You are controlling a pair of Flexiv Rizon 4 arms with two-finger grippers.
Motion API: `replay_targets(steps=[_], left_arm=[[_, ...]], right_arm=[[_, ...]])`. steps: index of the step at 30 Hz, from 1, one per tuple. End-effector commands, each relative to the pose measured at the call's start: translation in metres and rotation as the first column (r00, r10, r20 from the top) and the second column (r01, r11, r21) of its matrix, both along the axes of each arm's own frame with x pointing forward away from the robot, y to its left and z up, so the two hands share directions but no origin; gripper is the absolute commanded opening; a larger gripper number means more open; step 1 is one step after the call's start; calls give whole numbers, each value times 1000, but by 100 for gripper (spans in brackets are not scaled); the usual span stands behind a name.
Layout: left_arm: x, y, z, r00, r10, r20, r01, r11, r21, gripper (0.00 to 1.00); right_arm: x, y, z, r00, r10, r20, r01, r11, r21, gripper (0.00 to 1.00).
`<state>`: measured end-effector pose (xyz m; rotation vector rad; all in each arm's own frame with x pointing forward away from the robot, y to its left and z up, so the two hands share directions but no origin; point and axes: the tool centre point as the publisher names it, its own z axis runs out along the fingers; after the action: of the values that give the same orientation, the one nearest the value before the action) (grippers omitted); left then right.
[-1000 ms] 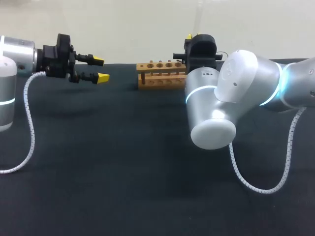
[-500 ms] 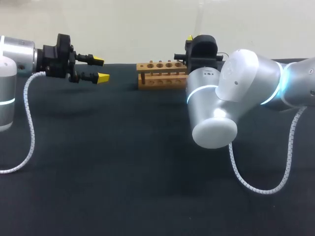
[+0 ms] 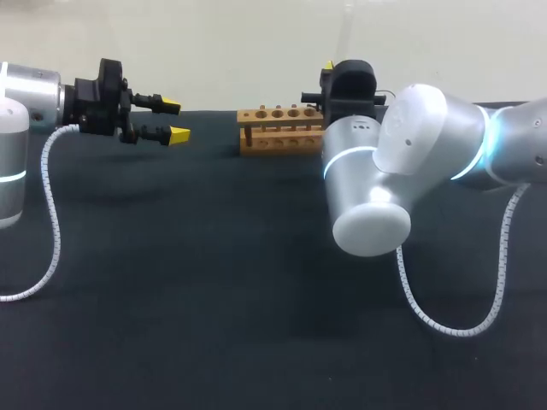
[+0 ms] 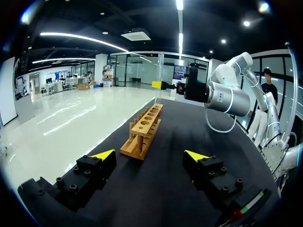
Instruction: Grasp the test tube, adjust it, and insert it.
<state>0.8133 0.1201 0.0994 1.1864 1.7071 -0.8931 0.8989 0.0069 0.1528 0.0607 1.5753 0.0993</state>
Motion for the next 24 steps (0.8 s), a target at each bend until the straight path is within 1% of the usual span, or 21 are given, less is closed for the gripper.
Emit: replay_targets(steps=[1,14,24], left_arm=[[-1,1,-1,1000,0,4,0,1000,-3,100],[-1,1,-1,1000,0,4,0,1000,-3,100],[-1,1,-1,1000,0,4,0,1000,-3,100]], right_arm=[[2,-1,-3,1000,11,-1,-11,1000,1,0],[1,1,-5,1000,14,-10,-14,1000,4,0],[7,6,-7,1000,18,-6,-18,1000,13,0]])
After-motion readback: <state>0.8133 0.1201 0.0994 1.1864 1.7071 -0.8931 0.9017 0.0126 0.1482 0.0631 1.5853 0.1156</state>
